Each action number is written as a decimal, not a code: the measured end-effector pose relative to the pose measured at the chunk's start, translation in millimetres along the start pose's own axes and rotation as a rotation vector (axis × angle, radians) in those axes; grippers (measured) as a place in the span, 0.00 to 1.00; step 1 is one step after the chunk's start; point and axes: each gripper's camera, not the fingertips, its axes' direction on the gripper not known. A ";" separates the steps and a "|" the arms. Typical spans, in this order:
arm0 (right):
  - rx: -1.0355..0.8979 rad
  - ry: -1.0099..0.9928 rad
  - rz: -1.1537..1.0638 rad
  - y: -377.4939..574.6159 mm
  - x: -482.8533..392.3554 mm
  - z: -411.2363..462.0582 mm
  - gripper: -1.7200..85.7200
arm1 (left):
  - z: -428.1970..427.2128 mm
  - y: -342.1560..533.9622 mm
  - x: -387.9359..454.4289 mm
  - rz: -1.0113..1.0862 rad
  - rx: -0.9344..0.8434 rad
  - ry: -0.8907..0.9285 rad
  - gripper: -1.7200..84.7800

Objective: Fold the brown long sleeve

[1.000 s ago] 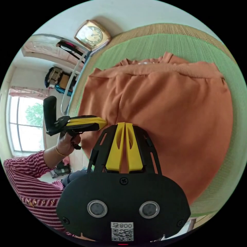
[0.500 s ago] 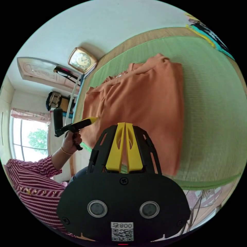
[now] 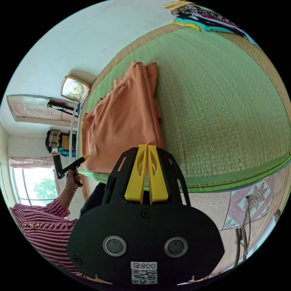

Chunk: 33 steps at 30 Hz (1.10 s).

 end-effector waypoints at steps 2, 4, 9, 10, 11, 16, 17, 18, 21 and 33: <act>0.010 -0.054 0.035 1.1 6.7 0.8 0.02 | -1.0 6.0 -13.7 -0.067 0.034 0.071 0.02; 0.019 0.002 0.008 1.1 -13.4 -7.3 0.02 | -10.6 12.0 -9.5 -0.052 0.071 0.018 0.02; 0.009 -0.014 -0.179 9.7 -85.0 -6.6 0.02 | -6.0 33.5 -29.9 -0.110 0.104 -0.014 0.02; -0.032 -0.015 -0.229 11.4 -103.8 8.0 0.02 | 7.1 35.3 -40.9 -0.126 0.073 0.014 0.02; -0.061 -0.010 -0.253 11.9 -112.5 17.7 0.02 | 14.4 38.2 -49.2 -0.154 0.077 0.052 0.03; -0.176 0.032 -0.318 16.0 -154.0 65.2 0.02 | 1.2 60.3 -55.9 -0.189 0.221 0.096 0.03; -0.163 0.013 -0.327 16.4 -158.9 63.1 0.02 | -1.8 69.4 -59.8 -0.204 0.252 0.096 0.04; -0.149 -0.011 -0.346 16.1 -169.7 61.3 0.02 | -2.5 74.4 -62.9 -0.217 0.268 0.100 0.05; -0.178 -0.053 -0.404 13.3 -199.5 77.3 0.02 | 8.4 98.1 -85.5 -0.311 0.315 0.150 0.09; -0.321 -0.003 -0.401 -2.0 -235.7 142.6 0.02 | 81.6 115.0 -139.1 -0.469 0.296 0.399 0.12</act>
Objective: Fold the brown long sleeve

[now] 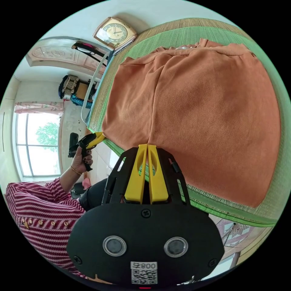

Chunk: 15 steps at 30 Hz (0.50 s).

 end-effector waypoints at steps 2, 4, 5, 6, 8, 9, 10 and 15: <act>-0.006 0.018 -0.010 -5.7 -7.6 -1.7 0.02 | 3.3 0.2 -6.4 -0.001 -0.006 0.004 0.12; 0.022 -0.009 -0.019 -14.3 -14.9 -11.5 0.02 | 3.6 2.3 -11.5 -0.005 -0.005 0.016 0.12; 0.035 -0.013 -0.020 -16.9 -16.5 -15.3 0.02 | 2.6 5.7 -14.3 -0.008 -0.001 0.012 0.12; 0.064 -0.019 -0.021 -23.1 -19.4 -23.5 0.02 | 1.6 8.4 -15.5 -0.009 0.007 0.007 0.12; 0.109 -0.027 -0.026 -36.4 -22.6 -35.9 0.02 | -0.6 20.0 -20.8 -0.014 0.025 -0.005 0.12; 0.128 -0.022 -0.026 -48.9 -23.5 -42.2 0.02 | 0.1 22.2 -22.3 -0.015 0.024 -0.002 0.12; 0.139 -0.013 -0.027 -63.8 -24.0 -46.5 0.02 | 3.8 25.2 -25.7 -0.014 0.013 0.014 0.12; 0.124 0.010 -0.001 -132.9 -21.7 -36.8 0.02 | 15.9 25.0 -42.2 -0.046 0.015 0.061 0.11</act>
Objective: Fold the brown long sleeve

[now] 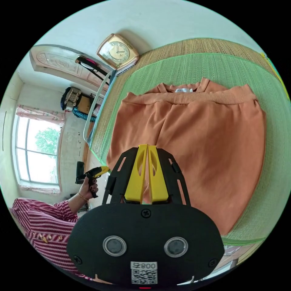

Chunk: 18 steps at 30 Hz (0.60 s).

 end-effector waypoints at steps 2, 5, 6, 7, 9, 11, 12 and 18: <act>-0.046 0.042 0.020 -21.2 3.1 18.9 0.02 | 1.6 1.8 -9.3 -0.018 0.003 0.019 0.09; -0.139 0.094 0.057 -41.1 12.8 53.4 0.02 | -0.9 10.2 -14.7 -0.026 0.016 0.042 0.06; -0.136 0.082 0.072 -44.3 16.2 58.1 0.02 | -2.3 12.1 -13.8 -0.018 0.020 0.046 0.06; -0.130 0.060 0.091 -47.2 18.6 58.8 0.02 | -6.1 15.5 -9.8 0.006 0.029 0.052 0.05; -0.131 0.056 0.082 -51.1 16.4 58.8 0.02 | -11.7 18.2 0.7 0.067 0.034 0.062 0.04; -0.135 0.064 0.067 -55.7 11.7 57.5 0.02 | -16.8 17.3 20.2 0.161 0.028 0.069 0.03; -0.135 0.063 0.063 -59.2 8.7 55.3 0.03 | -17.5 16.6 26.2 0.187 0.026 0.071 0.03; -0.040 -0.081 -0.010 -78.4 -26.6 27.4 0.07 | -4.3 14.7 101.0 0.493 -0.044 0.057 0.03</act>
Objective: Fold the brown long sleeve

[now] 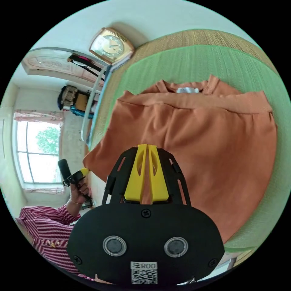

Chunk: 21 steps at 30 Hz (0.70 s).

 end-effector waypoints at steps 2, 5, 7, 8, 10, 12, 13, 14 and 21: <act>-0.013 -0.071 -0.051 -12.9 -19.7 0.6 0.09 | 11.8 -6.6 20.9 0.087 -0.038 -0.021 0.03; -0.046 -0.102 -0.126 -40.1 -58.4 9.1 0.13 | 22.8 -7.5 36.7 0.137 -0.071 -0.017 0.03; -0.119 -0.088 -0.181 -65.3 -87.1 26.1 0.15 | 29.1 -6.8 44.8 0.154 -0.102 -0.017 0.03; -0.143 -0.080 -0.193 -71.2 -93.9 31.6 0.16 | 33.0 -5.8 50.8 0.170 -0.125 -0.028 0.03; -0.231 -0.032 -0.249 -89.1 -120.6 52.4 0.17 | 37.0 -3.2 59.5 0.186 -0.146 -0.039 0.03; -0.270 0.059 -0.287 -97.6 -138.4 64.8 0.17 | 40.6 -0.4 67.6 0.204 -0.165 -0.042 0.03; -0.285 0.126 -0.302 -102.0 -146.9 71.9 0.17 | 43.1 1.3 72.1 0.207 -0.178 -0.042 0.03; -0.294 0.153 -0.307 -103.8 -150.2 75.5 0.17 | 45.0 2.8 76.7 0.212 -0.185 -0.042 0.03; -0.399 0.370 -0.322 -105.9 -162.6 117.6 0.17 | 60.8 5.6 103.5 0.245 -0.245 -0.055 0.03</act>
